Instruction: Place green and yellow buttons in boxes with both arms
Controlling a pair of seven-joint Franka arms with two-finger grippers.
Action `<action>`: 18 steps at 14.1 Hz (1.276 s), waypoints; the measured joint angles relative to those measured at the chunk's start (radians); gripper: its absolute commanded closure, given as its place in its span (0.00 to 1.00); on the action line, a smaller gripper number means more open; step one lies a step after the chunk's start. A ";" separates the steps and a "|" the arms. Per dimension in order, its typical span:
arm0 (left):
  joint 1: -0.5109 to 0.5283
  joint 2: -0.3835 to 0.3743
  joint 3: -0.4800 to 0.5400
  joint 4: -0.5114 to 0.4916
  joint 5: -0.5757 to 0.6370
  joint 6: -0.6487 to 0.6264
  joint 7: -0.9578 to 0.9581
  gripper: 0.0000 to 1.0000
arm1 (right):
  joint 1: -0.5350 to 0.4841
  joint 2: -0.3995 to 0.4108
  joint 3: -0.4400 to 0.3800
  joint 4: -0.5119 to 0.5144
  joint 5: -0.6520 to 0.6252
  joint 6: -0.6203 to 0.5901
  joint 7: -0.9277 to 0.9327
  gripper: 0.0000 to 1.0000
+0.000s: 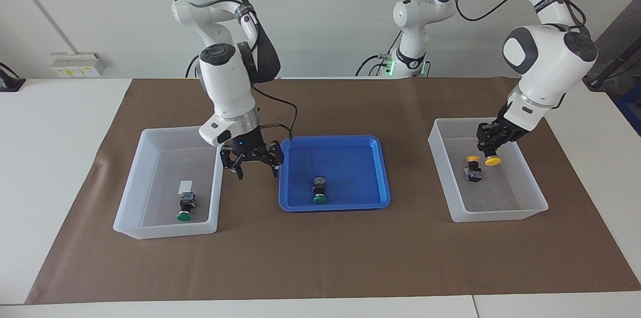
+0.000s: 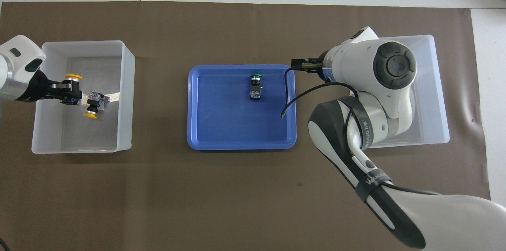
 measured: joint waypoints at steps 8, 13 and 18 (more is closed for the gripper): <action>0.006 -0.084 -0.020 -0.300 -0.001 0.246 0.017 0.77 | 0.151 0.198 0.000 0.072 -0.033 0.154 0.092 0.00; -0.015 -0.079 -0.020 -0.310 -0.001 0.279 0.017 0.00 | 0.165 0.226 0.000 0.075 -0.140 0.150 0.092 0.05; -0.014 -0.079 -0.016 -0.265 -0.001 0.267 0.017 0.00 | 0.200 0.245 -0.001 0.076 -0.141 0.151 0.092 0.28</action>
